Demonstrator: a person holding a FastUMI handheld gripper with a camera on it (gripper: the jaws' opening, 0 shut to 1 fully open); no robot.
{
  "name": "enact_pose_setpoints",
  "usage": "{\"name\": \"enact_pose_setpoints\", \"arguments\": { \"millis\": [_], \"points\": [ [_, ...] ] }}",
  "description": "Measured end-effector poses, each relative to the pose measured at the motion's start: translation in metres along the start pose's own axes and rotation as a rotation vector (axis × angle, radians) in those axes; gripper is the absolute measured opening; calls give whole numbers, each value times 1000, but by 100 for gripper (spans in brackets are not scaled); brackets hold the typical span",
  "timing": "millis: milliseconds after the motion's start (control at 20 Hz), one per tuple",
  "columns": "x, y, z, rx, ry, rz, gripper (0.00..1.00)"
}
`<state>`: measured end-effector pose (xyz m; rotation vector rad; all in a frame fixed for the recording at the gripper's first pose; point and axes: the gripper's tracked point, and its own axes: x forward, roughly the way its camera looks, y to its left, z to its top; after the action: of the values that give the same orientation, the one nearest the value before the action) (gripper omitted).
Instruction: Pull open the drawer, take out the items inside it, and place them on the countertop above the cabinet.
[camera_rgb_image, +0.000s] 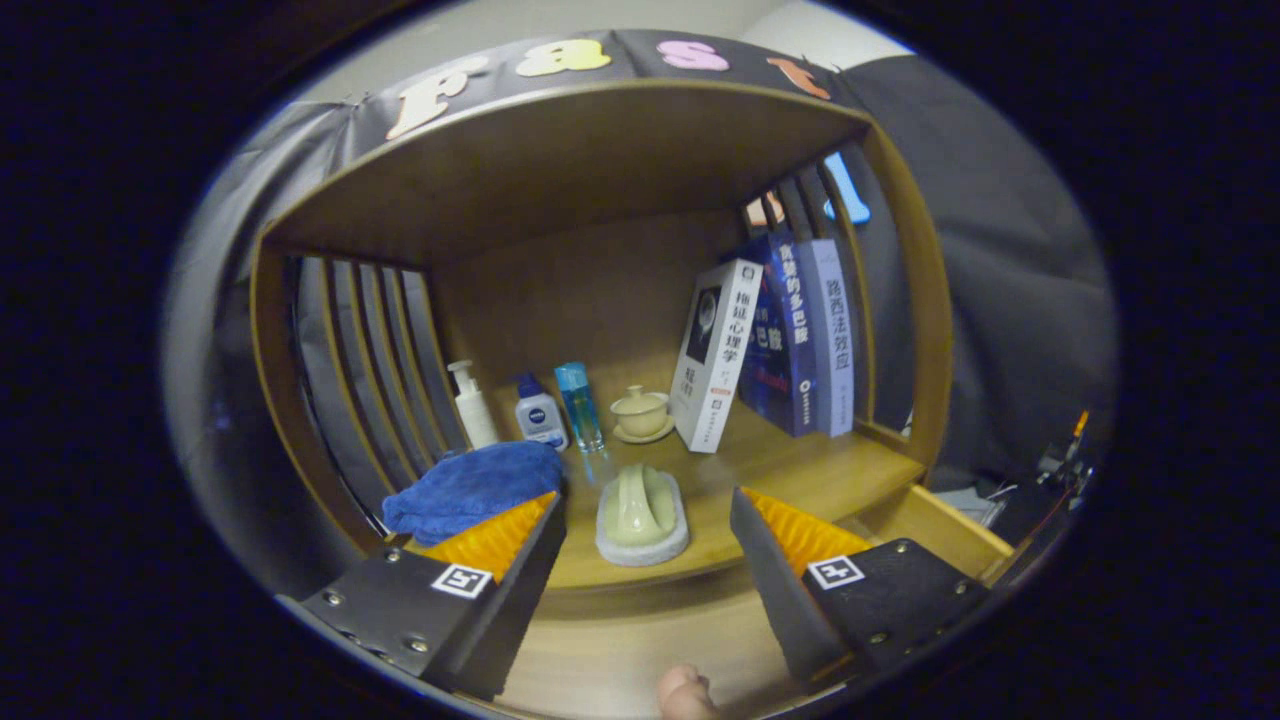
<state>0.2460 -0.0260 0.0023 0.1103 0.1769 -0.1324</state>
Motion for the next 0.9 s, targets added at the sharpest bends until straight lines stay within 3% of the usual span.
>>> {"name": "enact_pose_setpoints", "arguments": {
  "millis": [250, 500, 650, 900],
  "points": [
    [-82, 12, 11, -74, -98, 68, 99],
    [-157, 10, 13, -134, -179, 44, 99],
    [-190, 9, -1, -141, -186, 53, 99],
    [-216, -17, -51, -188, -223, 1, 99]
  ]
}}
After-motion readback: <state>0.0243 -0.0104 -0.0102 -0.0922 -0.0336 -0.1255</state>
